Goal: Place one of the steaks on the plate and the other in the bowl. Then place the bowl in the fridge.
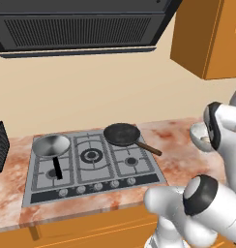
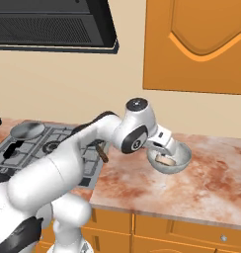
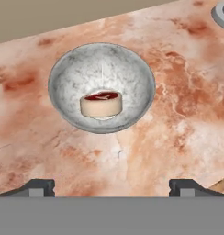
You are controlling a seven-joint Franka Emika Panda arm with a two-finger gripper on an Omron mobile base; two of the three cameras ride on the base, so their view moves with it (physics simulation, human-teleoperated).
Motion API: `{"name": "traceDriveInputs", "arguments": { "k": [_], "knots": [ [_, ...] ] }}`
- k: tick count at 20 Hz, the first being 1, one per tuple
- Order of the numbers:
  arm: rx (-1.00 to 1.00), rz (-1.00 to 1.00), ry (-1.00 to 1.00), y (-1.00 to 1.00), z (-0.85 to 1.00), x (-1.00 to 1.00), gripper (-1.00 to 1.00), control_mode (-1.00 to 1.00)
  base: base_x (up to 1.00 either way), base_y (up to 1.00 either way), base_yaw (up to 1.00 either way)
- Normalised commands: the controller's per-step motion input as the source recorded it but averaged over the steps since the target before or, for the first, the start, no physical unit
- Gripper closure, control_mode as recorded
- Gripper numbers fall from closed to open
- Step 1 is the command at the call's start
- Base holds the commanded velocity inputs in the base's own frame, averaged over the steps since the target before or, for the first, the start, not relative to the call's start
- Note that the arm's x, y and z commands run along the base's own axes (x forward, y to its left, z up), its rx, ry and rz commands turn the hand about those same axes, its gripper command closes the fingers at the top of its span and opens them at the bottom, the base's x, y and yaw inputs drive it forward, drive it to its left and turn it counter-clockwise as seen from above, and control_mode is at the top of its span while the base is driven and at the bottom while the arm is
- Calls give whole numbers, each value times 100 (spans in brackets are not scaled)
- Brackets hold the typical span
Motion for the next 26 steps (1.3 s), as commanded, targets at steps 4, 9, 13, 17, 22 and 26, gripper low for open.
{"name": "traceDriveInputs", "arguments": {
  "k": [4,9,13,17,22,26],
  "knots": [
    [6,9,0,100,0,-29,-100,-100,0,0,0],
    [3,1,4,100,8,-38,-100,-100,0,0,0],
    [0,0,11,100,47,-48,-100,-100,0,0,0],
    [4,3,17,100,14,-22,-100,-100,0,0,0],
    [3,11,19,100,-31,-6,-100,-100,0,0,0],
    [2,7,16,81,-40,0,-100,-100,0,0,0]
  ]
}}
